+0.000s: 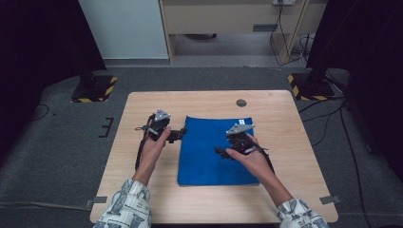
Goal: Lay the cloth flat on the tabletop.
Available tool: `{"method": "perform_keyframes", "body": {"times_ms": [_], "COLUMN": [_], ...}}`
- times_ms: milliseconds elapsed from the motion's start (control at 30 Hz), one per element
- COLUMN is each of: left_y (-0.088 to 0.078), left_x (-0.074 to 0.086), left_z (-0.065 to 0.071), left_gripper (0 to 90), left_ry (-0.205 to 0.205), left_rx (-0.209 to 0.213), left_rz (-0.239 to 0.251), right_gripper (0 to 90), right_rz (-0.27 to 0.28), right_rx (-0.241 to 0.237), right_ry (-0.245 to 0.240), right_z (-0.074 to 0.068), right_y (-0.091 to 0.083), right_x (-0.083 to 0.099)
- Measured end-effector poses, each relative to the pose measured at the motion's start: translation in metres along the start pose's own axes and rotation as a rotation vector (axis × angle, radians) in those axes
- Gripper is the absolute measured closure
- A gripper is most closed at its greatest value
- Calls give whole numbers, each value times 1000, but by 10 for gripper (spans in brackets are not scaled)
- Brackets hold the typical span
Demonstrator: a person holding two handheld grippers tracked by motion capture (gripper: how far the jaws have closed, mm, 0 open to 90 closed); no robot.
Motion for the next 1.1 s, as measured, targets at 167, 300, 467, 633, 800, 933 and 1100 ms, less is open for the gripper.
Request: {"method": "perform_keyframes", "body": {"times_ms": [167,300,467,633,800,933,1100], "left_y": [-6,-8,-10,-13,-17,-19,-21], "left_x": [4,4,4,3,3,3,2], "left_z": [-8,-14,-18,-22,-27,-29,-33], "left_gripper": [92,95,95,95,95,95,95], "left_ry": [-9,-14,-24,-25,-25,-32,-30], "left_rx": [-2,-13,-18,-20,-28,-32,-35], "left_rz": [-5,4,8,14,12,15,18], "right_gripper": [173,184,232,247,268,284,353], "right_rz": [-7,-9,-14,-13,-11,-18,-27], "right_rx": [-18,-38,-75,-100,-136,-160,-199], "right_ry": [-17,-24,-45,-46,-54,-65,-91], "right_z": [-21,-35,-53,-65,-84,-96,-114], "right_y": [7,14,24,30,34,36,39], "right_x": [0,0,0,0,-1,0,3]}}
Point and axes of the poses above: each handheld gripper's, and its own axes: y roughly forward along the jaws, x roughly out of its underside, z roughly to its right, the point moved 10 cm from there along y, roughly forward along the jaws, and after that the axes turned 15 degrees about z, right-handed, at the moved point
